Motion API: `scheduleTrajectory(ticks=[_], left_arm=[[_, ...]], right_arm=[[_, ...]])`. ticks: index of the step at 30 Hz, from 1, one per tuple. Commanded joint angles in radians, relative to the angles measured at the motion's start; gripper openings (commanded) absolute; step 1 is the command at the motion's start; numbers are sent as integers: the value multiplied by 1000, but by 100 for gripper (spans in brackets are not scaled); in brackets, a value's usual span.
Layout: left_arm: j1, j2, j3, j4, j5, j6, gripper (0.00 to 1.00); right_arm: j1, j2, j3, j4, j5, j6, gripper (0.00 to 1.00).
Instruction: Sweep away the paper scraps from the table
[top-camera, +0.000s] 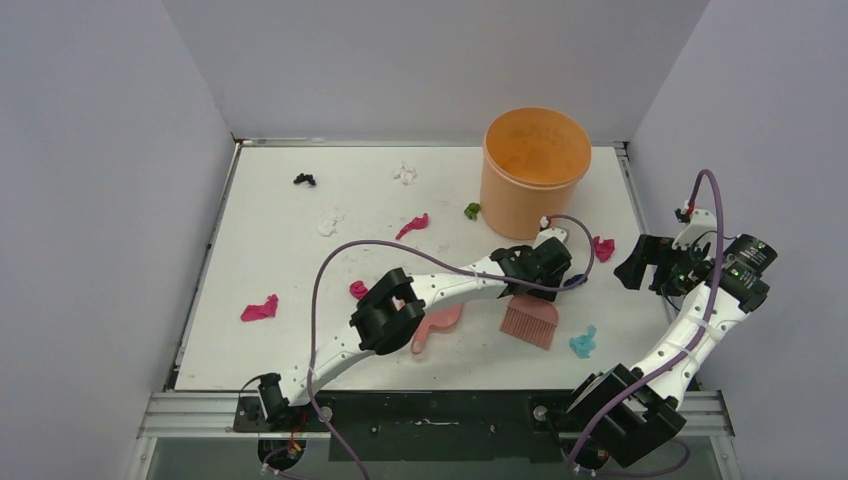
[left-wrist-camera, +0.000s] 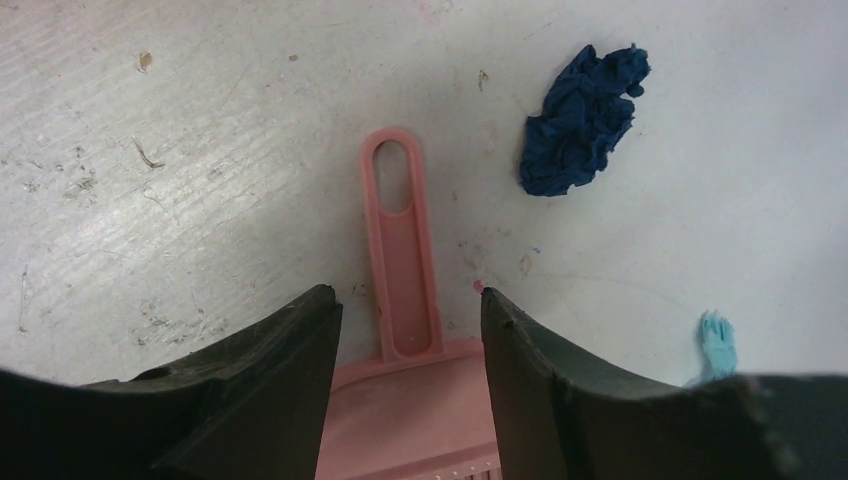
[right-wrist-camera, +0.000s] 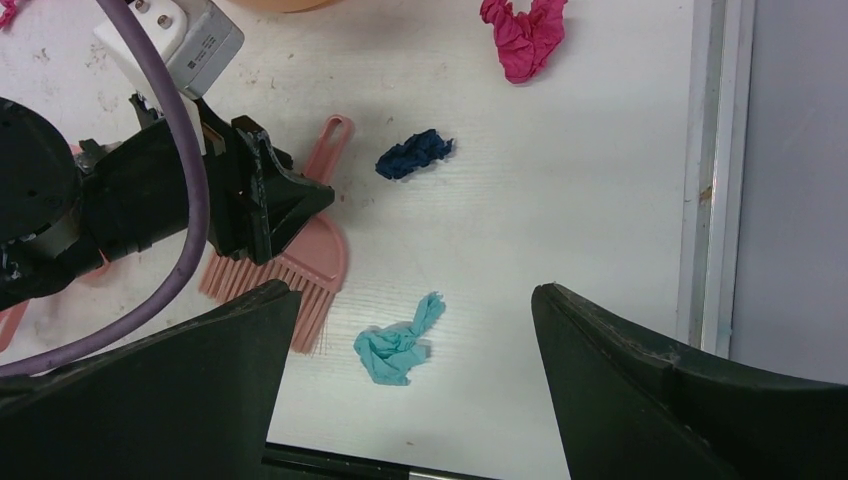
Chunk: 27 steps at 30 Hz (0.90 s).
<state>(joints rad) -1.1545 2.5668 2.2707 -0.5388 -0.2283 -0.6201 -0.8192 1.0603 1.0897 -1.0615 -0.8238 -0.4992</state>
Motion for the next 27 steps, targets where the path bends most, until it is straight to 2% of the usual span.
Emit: scheduleTrajectory(ticks=[1,6,11,17,21,23,27], left_arm=[[5,18,1,-35,-28,-3,51],[18,-34,-85,-58,-121,-44,50],[73,-163,-336,26,-112,-140,47],[101,-315,-588,130,-124,-170,45],[73,-450,-759,402,-66,-88,43],[56,-477,-771,515,-18,-52,42],[33,-437,-661,502,49,-48,39]], right_arm=[[-17,-11,46,-24,-64,-69,90],[-17,-24,43,-31,-76,-88,90],[-17,-73,34,-33,-58,-162,90],[-17,-167,9,-20,-55,-219,91],[-17,-183,4,-21,-75,-214,90],[-18,-167,16,-37,-89,-205,88],[-17,-118,54,-105,-119,-216,85]])
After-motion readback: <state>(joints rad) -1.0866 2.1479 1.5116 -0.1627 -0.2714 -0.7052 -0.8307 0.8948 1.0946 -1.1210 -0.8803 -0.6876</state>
